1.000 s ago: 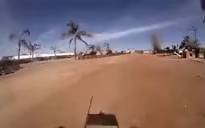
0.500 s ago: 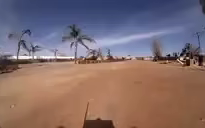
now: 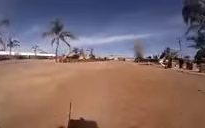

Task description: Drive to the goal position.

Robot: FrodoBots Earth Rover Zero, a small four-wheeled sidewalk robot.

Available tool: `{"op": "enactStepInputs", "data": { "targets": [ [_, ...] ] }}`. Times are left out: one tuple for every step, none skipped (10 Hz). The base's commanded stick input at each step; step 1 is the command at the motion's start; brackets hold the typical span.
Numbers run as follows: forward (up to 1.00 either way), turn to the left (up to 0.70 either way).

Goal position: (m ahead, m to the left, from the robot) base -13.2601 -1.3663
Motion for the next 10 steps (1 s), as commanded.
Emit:
{"op": "enactStepInputs", "data": {
  "targets": [
    [0.7, 0.0],
    [0.7, 0.0],
    [0.7, 0.0],
    [0.7, 0.0],
    [0.7, 0.0],
    [0.7, 0.0],
    [0.7, 0.0],
    [0.7, 0.0],
    [0.7, 0.0],
    [0.7, 0.0]
  ]
}}
